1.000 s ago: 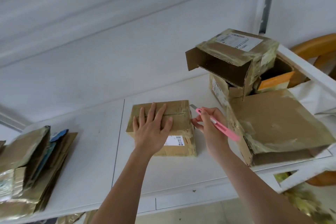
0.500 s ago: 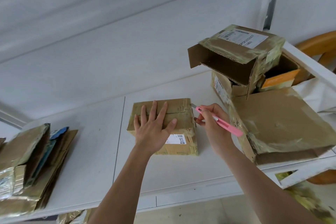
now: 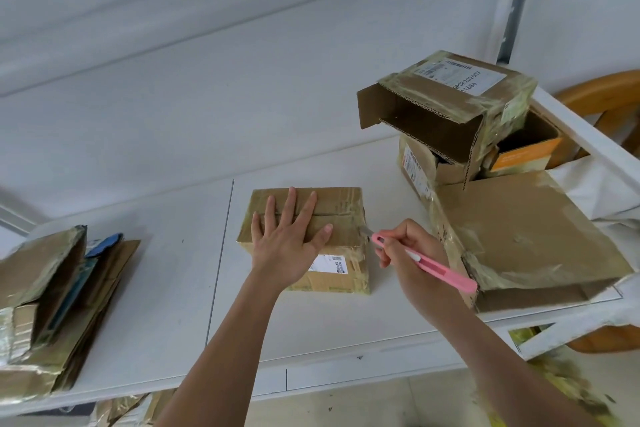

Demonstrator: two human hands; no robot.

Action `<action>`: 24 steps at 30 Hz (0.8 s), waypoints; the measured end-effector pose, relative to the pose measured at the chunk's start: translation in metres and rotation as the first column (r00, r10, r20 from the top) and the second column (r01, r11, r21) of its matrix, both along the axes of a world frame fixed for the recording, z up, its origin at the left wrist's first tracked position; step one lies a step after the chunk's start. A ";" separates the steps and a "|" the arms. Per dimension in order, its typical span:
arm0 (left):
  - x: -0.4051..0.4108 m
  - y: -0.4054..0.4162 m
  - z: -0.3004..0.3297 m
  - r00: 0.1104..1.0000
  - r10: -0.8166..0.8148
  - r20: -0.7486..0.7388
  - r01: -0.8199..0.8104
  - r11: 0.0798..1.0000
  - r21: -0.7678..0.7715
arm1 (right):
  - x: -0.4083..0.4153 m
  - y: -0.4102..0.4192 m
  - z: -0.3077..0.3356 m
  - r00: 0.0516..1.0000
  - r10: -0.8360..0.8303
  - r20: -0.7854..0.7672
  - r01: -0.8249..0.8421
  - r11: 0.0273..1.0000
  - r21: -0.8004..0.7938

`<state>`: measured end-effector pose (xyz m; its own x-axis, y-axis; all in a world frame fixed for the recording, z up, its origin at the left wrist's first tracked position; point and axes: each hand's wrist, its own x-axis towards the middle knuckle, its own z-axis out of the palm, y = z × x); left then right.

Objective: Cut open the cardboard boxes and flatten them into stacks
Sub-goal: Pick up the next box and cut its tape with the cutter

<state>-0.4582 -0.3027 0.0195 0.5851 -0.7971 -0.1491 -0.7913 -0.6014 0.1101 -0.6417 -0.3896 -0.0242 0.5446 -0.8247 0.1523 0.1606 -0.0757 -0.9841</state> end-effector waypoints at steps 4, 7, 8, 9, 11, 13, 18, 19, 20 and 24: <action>0.001 0.002 0.000 1.000 -0.012 -0.018 0.011 1.000 -0.028 | -0.018 -0.003 0.012 0.992 0.109 -0.056 -0.113 0.990 -0.081; 0.000 0.001 0.002 0.999 0.000 -0.038 -0.002 0.998 -0.058 | -0.025 -0.012 0.023 0.992 0.122 -0.034 -0.125 0.986 -0.109; 0.000 0.001 0.003 0.999 -0.010 -0.040 0.008 0.998 -0.070 | -0.021 -0.017 0.024 0.998 0.067 0.000 -0.067 0.992 -0.111; 0.000 0.002 0.003 0.999 -0.031 -0.041 0.027 0.996 -0.083 | -0.014 -0.025 0.025 1.000 -0.002 0.031 0.005 0.996 -0.094; 0.000 0.006 0.005 0.993 -0.095 -0.063 0.087 0.990 -0.114 | 0.004 -0.039 0.027 0.996 -0.078 0.035 0.081 0.992 -0.094; 0.004 0.008 0.008 0.980 -0.139 -0.145 0.116 0.981 -0.158 | 0.022 -0.046 0.029 0.999 -0.052 -0.003 0.051 0.989 -0.138; 0.001 0.010 0.023 0.951 0.222 -0.216 -0.260 0.951 -0.168 | 0.036 -0.030 0.014 0.997 -0.080 -0.001 0.075 0.934 -0.349; -0.001 0.010 0.027 0.919 0.297 -0.259 -0.343 0.927 -0.154 | 0.035 -0.025 0.009 0.993 -0.122 0.013 0.118 0.920 -0.374; -0.004 0.009 0.031 0.893 0.339 -0.296 -0.389 0.912 -0.130 | 0.033 -0.019 0.006 0.985 -0.172 0.022 0.167 0.909 -0.381; -0.014 -0.001 0.039 0.837 0.447 -0.314 -0.494 0.865 -0.086 | 0.025 0.009 0.002 0.970 -0.233 0.077 0.245 0.926 -0.289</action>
